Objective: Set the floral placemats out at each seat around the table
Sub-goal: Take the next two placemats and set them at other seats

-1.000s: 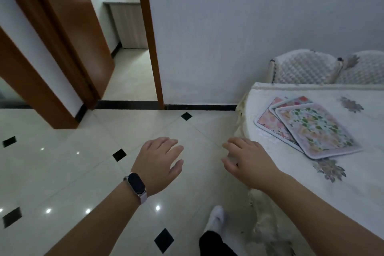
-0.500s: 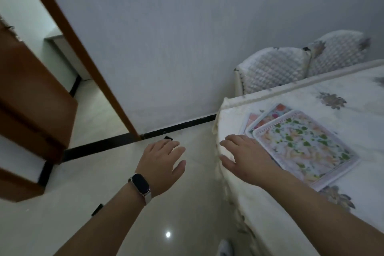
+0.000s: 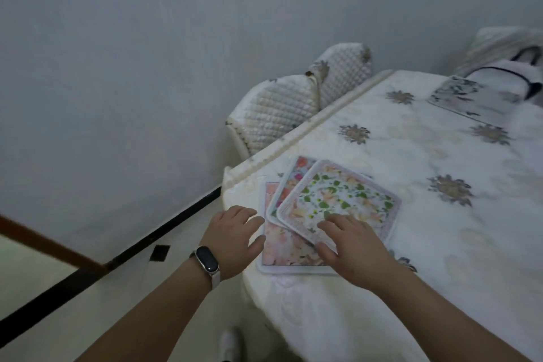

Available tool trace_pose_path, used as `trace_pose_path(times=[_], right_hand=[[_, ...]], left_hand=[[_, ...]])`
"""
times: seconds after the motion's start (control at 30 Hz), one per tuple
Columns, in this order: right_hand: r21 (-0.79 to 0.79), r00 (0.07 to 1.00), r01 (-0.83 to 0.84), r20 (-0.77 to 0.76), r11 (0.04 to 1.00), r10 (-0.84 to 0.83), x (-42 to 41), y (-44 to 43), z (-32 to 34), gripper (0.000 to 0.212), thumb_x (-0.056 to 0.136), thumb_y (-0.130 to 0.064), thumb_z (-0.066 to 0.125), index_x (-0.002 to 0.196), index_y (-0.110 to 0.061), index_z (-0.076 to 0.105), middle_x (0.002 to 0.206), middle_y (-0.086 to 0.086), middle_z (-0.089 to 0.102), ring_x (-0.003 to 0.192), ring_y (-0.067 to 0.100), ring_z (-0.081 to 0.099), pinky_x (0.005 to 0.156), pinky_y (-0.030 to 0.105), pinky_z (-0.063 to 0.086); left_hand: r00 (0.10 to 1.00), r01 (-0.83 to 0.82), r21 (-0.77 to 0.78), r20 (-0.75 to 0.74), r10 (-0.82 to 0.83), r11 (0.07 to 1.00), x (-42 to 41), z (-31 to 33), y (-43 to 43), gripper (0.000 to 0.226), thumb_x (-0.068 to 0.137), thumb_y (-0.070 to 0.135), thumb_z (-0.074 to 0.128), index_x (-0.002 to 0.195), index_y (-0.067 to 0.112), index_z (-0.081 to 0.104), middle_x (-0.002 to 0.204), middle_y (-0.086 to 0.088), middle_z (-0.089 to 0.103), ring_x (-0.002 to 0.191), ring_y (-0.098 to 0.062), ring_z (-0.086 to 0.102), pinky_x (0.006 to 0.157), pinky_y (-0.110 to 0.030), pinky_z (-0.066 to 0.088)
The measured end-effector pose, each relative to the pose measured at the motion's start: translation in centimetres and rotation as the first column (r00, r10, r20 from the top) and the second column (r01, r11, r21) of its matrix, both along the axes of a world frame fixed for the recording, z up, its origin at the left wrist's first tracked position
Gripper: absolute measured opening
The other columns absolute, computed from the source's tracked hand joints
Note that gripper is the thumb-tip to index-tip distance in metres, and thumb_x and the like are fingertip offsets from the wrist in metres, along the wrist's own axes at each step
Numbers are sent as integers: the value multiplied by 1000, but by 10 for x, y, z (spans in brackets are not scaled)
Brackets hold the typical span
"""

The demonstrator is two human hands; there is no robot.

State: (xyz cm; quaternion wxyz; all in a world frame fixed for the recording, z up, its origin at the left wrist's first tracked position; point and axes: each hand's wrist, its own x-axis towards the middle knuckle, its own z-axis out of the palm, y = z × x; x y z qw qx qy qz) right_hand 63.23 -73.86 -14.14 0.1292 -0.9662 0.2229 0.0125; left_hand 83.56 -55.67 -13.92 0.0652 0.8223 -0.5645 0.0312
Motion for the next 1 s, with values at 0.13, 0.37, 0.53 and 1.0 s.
trace_pose_path(times=[0.13,0.37,0.53,1.0], right_hand=[[2,990,136,-31,991,-136,-3,-18,-12,48,95,-50,42,136,-27,51,139,-6,50,126,18,47,101,37,37],[24,919,385,-106,923,-381,26,-24,-22,61,89,-58,26,134,-27,53,138,-6,52,124,20,49,99,38,41],[133,765,636,-239,761,-598,43,-27,-43,49,96,-50,42,136,-23,52,138,-3,52,122,18,51,96,35,44],[341,250,931,-341,128,-906,18,-8,-92,44,93,-42,56,129,-18,56,134,11,50,118,27,53,90,34,41]], left_hand=[[992,111,60,-59,-108,992,24,-22,-42,35,81,44,47,95,23,71,100,4,70,92,-21,65,73,-35,52],[942,301,117,-191,-276,947,86,-54,-103,45,85,48,38,106,21,68,107,3,67,98,-23,61,76,-38,49],[890,394,213,-331,-313,894,114,-75,-140,46,90,46,36,124,22,56,129,2,55,116,-24,50,91,-37,42],[726,327,344,-688,-1,880,128,-129,-186,49,88,44,49,131,20,49,122,-5,56,106,-24,56,91,-39,49]])
